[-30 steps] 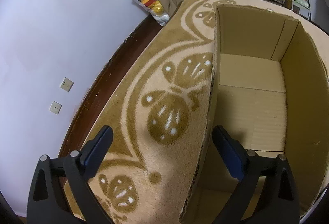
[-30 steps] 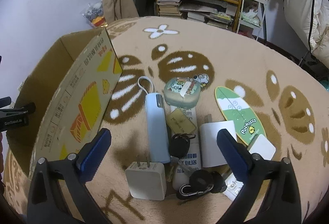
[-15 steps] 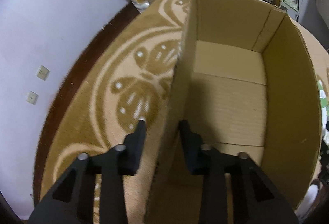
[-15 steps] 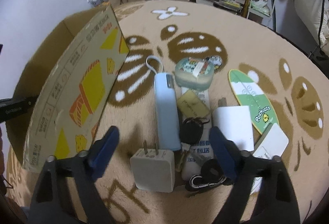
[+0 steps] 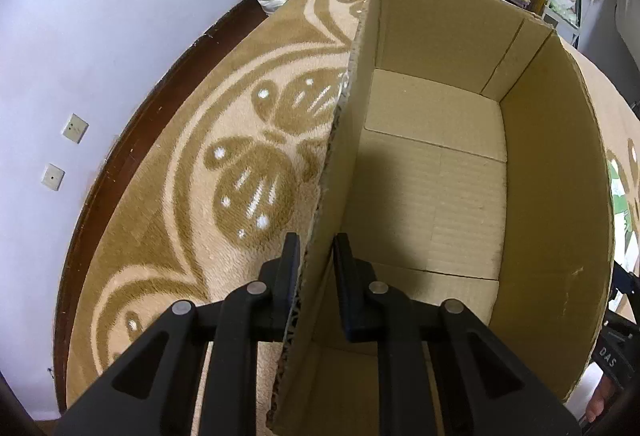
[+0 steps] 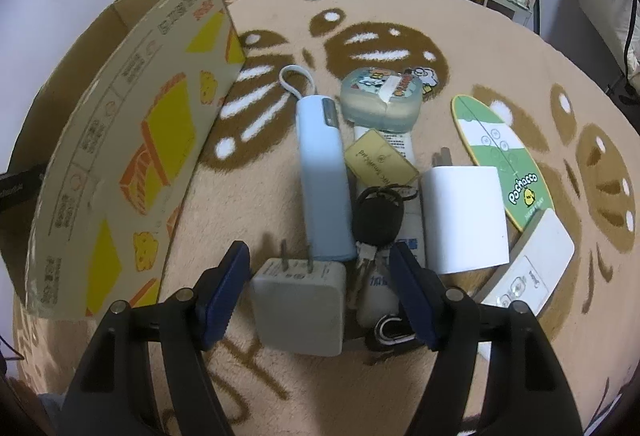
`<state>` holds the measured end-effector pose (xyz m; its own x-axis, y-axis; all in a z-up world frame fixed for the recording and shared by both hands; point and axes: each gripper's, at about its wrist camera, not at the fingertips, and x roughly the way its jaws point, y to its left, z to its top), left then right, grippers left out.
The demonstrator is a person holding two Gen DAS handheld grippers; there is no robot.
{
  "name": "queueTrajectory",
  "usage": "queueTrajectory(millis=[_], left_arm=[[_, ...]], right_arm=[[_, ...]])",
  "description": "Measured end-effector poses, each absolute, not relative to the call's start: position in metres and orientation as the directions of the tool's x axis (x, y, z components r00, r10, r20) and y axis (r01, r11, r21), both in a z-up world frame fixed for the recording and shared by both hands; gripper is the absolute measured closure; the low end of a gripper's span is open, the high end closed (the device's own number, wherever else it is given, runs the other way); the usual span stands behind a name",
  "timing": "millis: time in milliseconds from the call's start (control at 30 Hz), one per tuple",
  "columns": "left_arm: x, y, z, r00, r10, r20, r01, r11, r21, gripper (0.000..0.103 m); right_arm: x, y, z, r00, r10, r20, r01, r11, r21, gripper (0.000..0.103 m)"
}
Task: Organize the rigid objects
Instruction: 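Grasp the white plug charger with the right gripper while the left gripper holds the box wall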
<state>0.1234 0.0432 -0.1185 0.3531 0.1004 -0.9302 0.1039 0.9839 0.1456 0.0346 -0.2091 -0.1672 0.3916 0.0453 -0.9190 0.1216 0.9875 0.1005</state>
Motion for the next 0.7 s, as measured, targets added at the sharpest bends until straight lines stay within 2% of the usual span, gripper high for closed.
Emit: queueTrajectory(millis=[300, 367, 400, 433, 567, 600, 700], left_arm=[[0.124, 0.042, -0.118, 0.354, 0.109, -0.929, 0.111, 0.981, 0.157, 0.087], [0.124, 0.042, -0.117, 0.353, 0.110, -0.929, 0.111, 0.981, 0.159, 0.087], [0.124, 0.042, -0.117, 0.353, 0.110, -0.929, 0.109, 0.982, 0.158, 0.087], [0.123, 0.042, -0.117, 0.352, 0.109, -0.929, 0.108, 0.982, 0.156, 0.087], [0.123, 0.041, -0.117, 0.353, 0.112, -0.929, 0.110, 0.981, 0.160, 0.087], [0.123, 0.041, -0.117, 0.354, 0.113, -0.928, 0.111, 0.981, 0.162, 0.087], [0.123, 0.040, -0.117, 0.355, 0.117, -0.927, 0.113, 0.980, 0.167, 0.087]], right_arm=[[0.030, -0.192, -0.174, 0.355, -0.070, -0.932, 0.071, 0.996, -0.047, 0.026], [0.029, -0.191, -0.174, 0.356, -0.088, -0.930, 0.071, 0.995, -0.067, 0.032], [0.028, -0.191, -0.173, 0.358, -0.102, -0.928, 0.076, 0.994, -0.080, 0.041], [0.027, -0.190, -0.172, 0.359, -0.104, -0.927, 0.077, 0.994, -0.081, 0.045], [0.025, -0.187, -0.169, 0.377, -0.110, -0.920, 0.065, 0.994, -0.092, 0.048], [0.024, -0.185, -0.167, 0.390, -0.110, -0.914, 0.060, 0.994, -0.094, 0.053], [0.025, -0.185, -0.161, 0.410, -0.111, -0.906, 0.059, 0.994, -0.095, 0.053]])
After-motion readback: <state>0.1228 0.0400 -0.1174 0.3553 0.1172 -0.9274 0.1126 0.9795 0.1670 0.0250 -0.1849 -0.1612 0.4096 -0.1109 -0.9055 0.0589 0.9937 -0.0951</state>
